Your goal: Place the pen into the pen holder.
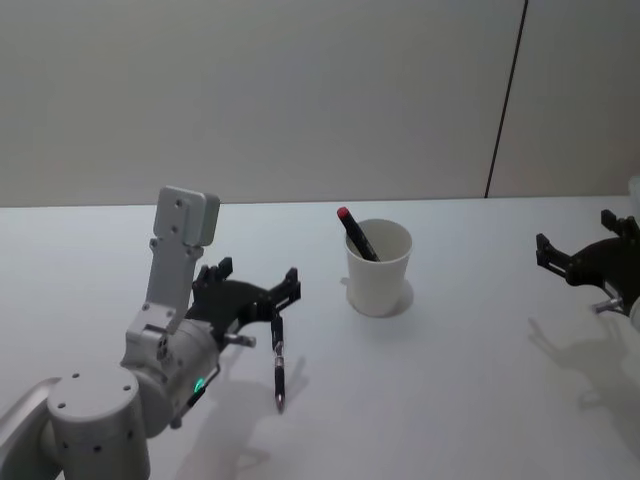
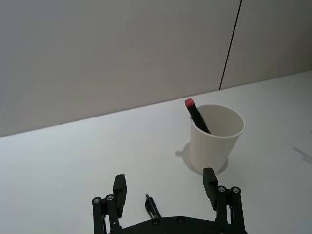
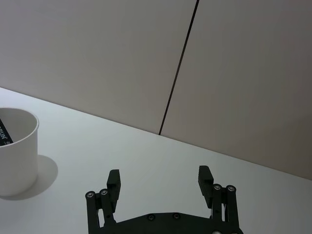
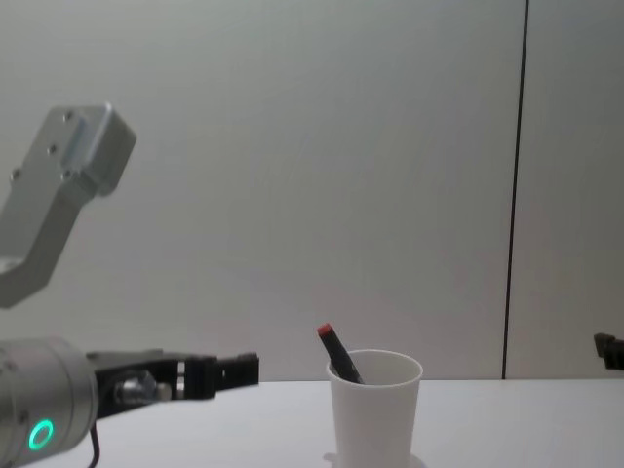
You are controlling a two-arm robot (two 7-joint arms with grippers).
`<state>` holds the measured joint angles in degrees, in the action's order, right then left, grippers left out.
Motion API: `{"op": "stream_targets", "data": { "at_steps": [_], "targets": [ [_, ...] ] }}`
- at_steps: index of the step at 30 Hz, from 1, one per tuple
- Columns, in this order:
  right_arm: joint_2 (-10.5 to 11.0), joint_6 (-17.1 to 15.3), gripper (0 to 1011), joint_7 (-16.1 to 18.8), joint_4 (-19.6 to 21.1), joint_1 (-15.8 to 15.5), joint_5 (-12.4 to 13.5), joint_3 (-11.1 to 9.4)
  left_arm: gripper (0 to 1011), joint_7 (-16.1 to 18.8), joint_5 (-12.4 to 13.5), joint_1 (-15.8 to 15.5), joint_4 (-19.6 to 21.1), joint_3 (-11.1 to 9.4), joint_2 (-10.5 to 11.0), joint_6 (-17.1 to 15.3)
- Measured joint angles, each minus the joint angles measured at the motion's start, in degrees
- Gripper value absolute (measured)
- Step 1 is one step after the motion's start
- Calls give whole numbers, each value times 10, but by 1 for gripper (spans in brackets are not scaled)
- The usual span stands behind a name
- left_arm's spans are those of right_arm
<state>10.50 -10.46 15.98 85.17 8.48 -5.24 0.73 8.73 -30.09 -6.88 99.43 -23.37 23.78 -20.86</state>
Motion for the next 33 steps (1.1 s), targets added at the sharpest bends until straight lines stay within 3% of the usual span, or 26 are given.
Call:
{"op": "stream_targets", "data": {
  "at_steps": [12, 33],
  "targets": [
    [0, 0, 1001, 0, 0, 0, 0, 0, 1003, 9, -21, -1, -21, 0, -12, -50],
    [0, 0, 1001, 0, 0, 0, 0, 0, 1003, 7, -20, -22, -67, -2, -36, -114]
  ]
}}
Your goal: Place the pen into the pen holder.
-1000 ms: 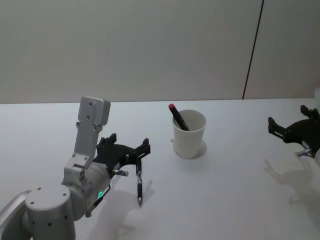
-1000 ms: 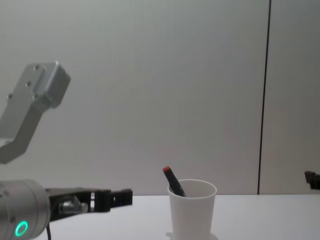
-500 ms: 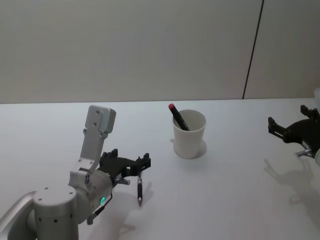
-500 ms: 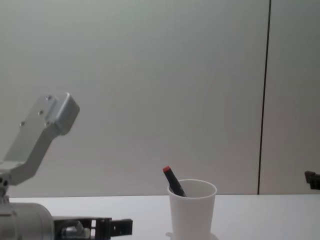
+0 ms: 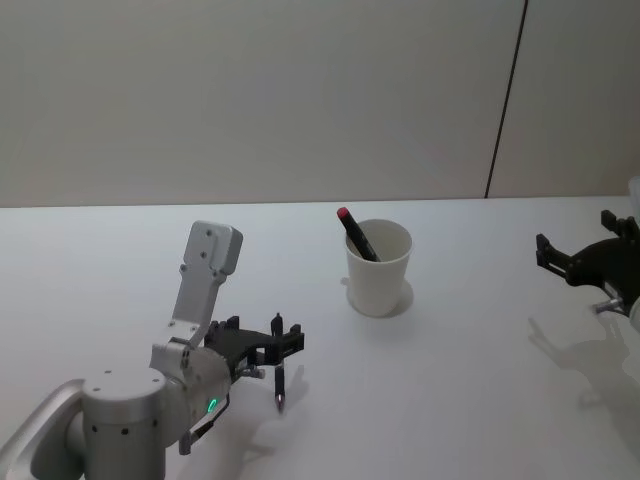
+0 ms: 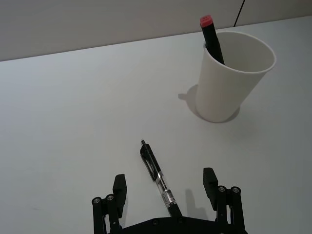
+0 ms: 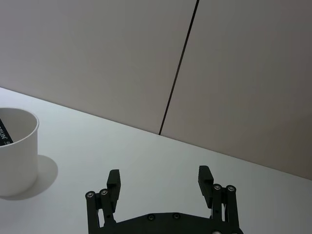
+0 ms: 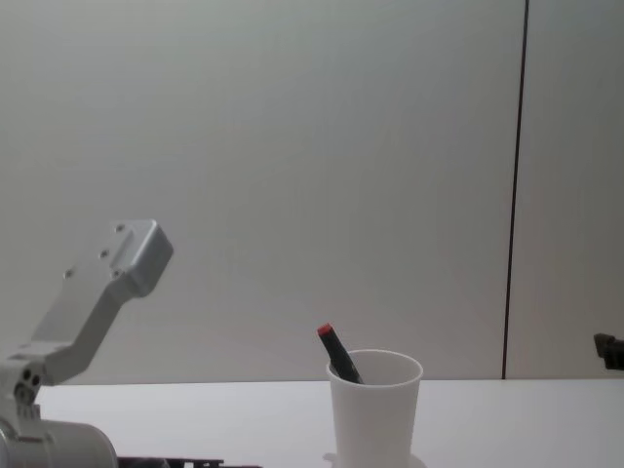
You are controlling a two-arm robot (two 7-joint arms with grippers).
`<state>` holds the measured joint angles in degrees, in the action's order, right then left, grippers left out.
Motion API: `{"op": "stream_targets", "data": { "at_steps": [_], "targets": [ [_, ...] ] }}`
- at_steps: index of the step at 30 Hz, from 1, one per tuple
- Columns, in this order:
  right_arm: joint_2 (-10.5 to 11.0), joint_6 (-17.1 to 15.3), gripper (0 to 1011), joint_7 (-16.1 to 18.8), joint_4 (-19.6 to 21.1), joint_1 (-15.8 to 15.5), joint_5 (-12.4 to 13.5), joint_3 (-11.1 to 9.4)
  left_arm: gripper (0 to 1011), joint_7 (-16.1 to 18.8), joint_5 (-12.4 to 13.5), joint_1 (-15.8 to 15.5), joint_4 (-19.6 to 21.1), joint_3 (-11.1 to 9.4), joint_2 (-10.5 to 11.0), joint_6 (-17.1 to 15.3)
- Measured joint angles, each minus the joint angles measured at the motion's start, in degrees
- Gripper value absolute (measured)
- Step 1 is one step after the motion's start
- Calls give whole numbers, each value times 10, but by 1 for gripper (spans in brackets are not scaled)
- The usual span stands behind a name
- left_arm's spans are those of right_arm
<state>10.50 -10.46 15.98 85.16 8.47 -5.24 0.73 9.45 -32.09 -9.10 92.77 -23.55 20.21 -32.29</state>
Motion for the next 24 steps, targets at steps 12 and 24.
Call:
{"op": "stream_targets", "data": {
  "at_steps": [12, 24],
  "targets": [
    [0, 0, 1001, 0, 0, 0, 0, 0, 1003, 5, 0, -8, -22, -2, -15, -27],
    [0, 0, 1001, 0, 0, 0, 0, 0, 1003, 13, 0, -16, -42, -7, -30, -52]
  ]
}}
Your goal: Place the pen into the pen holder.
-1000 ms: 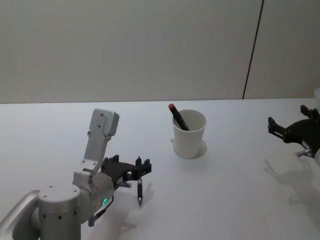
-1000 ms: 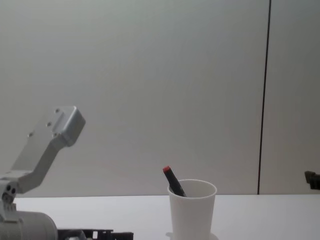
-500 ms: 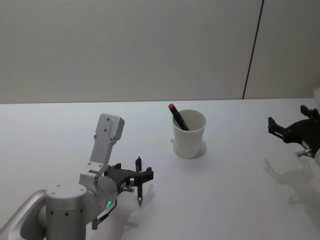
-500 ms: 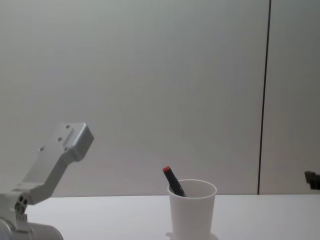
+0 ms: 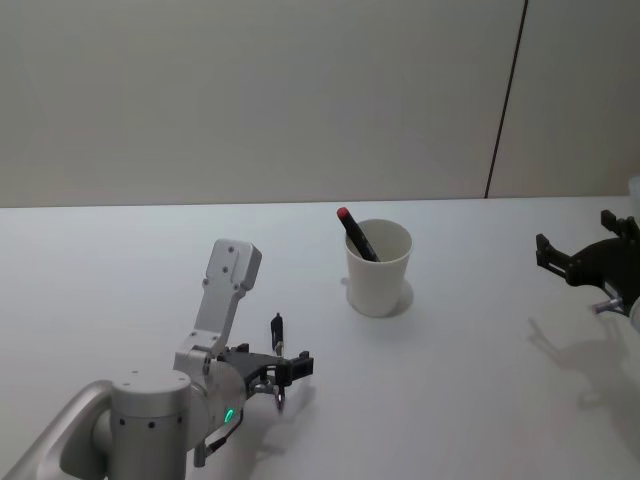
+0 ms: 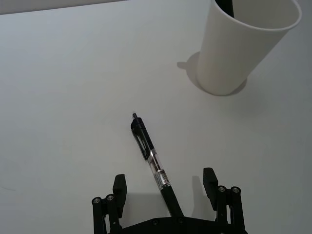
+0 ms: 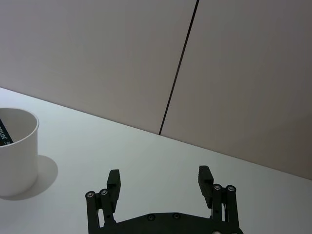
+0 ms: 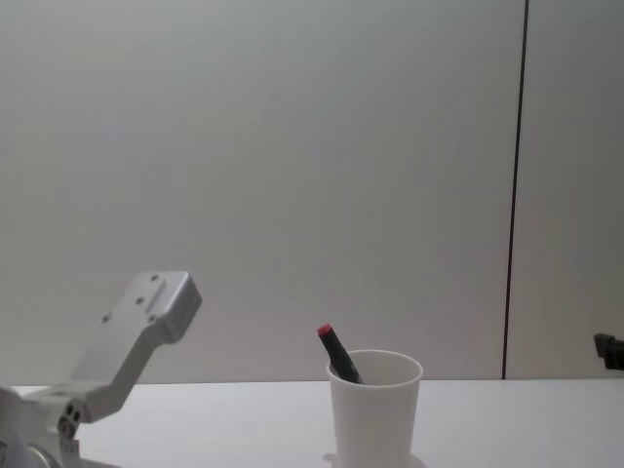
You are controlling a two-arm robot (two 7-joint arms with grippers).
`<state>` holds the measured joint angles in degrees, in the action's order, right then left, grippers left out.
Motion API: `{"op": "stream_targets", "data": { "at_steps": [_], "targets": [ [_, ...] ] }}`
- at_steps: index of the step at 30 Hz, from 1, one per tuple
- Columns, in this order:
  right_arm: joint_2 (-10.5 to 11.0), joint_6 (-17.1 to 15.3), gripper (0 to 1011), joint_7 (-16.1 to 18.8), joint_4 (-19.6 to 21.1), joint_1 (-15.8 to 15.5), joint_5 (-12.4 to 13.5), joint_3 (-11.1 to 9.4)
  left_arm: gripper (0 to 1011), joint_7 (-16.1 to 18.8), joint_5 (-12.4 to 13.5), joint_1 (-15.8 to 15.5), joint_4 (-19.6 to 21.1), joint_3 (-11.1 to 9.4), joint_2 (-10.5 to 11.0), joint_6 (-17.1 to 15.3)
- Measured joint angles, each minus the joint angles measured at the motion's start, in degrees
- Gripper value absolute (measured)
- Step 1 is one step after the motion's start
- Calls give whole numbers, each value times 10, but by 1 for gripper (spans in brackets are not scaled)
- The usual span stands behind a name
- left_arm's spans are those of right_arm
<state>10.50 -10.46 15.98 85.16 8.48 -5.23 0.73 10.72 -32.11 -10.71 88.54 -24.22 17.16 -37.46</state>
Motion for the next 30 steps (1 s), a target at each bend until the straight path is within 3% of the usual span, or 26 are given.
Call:
{"op": "stream_targets", "data": {
  "at_steps": [25, 30],
  "targets": [
    [0, 0, 1001, 0, 0, 0, 0, 0, 1003, 5, 28, -15, -29, -2, -19, -47],
    [0, 0, 1001, 0, 0, 0, 0, 0, 926, 6, 34, -17, -30, 0, -20, -53]
  ]
}}
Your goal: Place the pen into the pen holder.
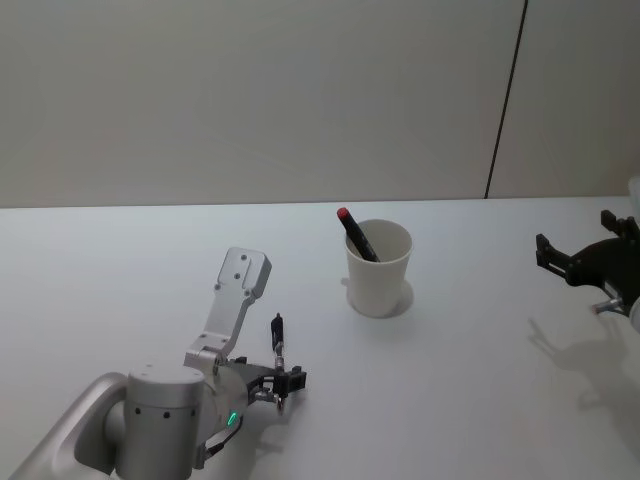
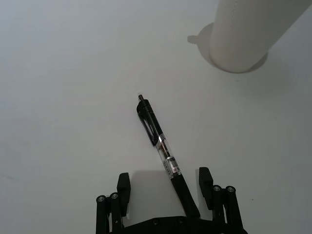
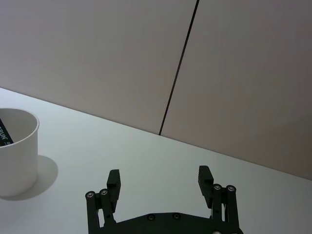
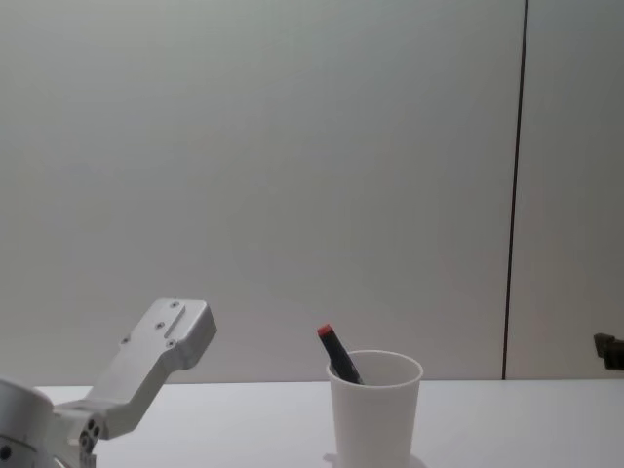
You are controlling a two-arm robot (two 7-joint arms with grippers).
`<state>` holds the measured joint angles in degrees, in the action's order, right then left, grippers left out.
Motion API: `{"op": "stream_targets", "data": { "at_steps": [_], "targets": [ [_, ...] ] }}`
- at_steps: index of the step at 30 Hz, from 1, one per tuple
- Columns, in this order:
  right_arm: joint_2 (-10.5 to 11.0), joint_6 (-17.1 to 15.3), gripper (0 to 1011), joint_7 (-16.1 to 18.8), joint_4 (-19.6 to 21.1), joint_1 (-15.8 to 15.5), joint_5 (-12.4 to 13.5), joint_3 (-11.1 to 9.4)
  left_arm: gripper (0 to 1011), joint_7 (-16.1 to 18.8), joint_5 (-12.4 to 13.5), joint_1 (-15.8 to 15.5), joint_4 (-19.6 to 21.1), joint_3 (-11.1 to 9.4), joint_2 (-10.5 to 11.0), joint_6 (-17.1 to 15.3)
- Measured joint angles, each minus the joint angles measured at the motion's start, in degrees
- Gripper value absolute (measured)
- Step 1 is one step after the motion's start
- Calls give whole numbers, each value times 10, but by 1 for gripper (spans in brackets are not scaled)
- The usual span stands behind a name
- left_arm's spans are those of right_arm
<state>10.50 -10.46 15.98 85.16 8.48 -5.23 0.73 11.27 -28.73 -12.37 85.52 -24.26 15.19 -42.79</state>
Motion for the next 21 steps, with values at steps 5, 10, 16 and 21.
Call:
{"op": "stream_targets", "data": {
  "at_steps": [5, 10, 16, 21],
  "targets": [
    [0, 0, 1001, 0, 0, 0, 0, 0, 786, 0, 5, 0, -2, 1, -1, -2],
    [0, 0, 1001, 0, 0, 0, 0, 0, 702, -1, 9, 0, -3, 1, -3, -3],
    [0, 0, 1001, 0, 0, 0, 0, 0, 660, -3, 11, 2, -4, 1, -5, -3],
    [0, 0, 1001, 0, 0, 0, 0, 0, 633, -3, 12, 5, -4, 1, -6, -2]
  ]
}}
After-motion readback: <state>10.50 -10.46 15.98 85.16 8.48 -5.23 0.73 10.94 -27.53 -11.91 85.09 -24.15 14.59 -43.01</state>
